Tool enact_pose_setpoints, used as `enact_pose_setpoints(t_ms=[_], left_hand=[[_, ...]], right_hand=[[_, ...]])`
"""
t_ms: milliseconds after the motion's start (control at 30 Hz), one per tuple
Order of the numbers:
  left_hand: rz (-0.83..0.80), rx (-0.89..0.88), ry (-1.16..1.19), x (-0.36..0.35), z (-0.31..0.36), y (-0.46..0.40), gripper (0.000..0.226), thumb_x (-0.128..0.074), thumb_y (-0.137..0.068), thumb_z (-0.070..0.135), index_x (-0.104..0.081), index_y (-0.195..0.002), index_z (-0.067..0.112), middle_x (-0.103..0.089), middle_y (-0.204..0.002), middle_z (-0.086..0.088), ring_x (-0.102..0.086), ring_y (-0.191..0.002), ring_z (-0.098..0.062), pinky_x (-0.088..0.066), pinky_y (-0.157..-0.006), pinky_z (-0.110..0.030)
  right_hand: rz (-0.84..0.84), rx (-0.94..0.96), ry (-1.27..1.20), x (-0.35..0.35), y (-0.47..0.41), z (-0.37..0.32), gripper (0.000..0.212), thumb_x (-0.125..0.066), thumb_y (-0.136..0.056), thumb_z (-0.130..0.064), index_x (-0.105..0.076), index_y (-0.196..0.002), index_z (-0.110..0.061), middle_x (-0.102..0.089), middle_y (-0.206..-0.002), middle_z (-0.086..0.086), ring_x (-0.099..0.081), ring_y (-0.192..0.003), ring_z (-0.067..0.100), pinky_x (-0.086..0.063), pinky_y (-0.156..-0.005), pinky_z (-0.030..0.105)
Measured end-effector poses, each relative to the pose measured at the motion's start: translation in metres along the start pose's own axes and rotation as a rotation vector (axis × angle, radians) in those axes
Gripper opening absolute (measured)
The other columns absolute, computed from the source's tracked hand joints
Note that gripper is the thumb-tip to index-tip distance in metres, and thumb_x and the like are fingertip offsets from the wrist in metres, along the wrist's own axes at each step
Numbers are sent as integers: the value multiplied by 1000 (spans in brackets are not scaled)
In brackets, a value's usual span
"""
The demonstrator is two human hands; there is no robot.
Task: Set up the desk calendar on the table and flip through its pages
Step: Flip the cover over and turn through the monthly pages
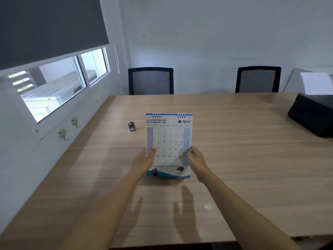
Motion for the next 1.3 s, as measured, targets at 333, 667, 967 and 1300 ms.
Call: enact_pose_setpoints(t_ms=[333,667,967,1300], left_hand=[[-73,43,350,46,8,10,53,-61,-89,43,-66,-101,-7,-77,-92,-9,-74,-85,-31,-57,-85,-48],[-160,-77,806,85,109,22,60,-19,-100,50,-63,-116,14,-66,-120,-5,-55,-122,-30,-45,-96,-42],[32,-272,-141,86,155,15,56,-18,-100,51,-40,-144,24,-43,-150,-3,-39,-137,-26,-31,-109,-38],[-50,-231,-363,65,123,-22,56,-12,-103,44,-32,-148,17,-32,-156,-2,-26,-145,-25,-13,-117,-39]], right_hand=[[-104,11,-159,40,9,-20,12,-60,-90,-13,-62,-80,-7,-69,-68,2,-58,-53,12,-46,-57,23],[-210,139,-521,34,3,-102,37,-30,-99,-31,-54,-125,-21,-59,-124,-3,-51,-115,19,-41,-100,43],[-71,388,650,18,-25,-121,56,-26,-99,-26,-10,-152,-24,-7,-162,1,-3,-149,24,-9,-121,43],[-38,165,888,15,-54,-99,56,-27,-96,-25,-12,-148,-38,-2,-160,12,-3,-146,38,-12,-117,53]])
Point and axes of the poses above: each hand's wrist, its own y-axis away from the middle knuckle, its own x-axis out of the back of the hand, z = x × y, the point moved 6 cm from there along -y, towards the middle knuckle
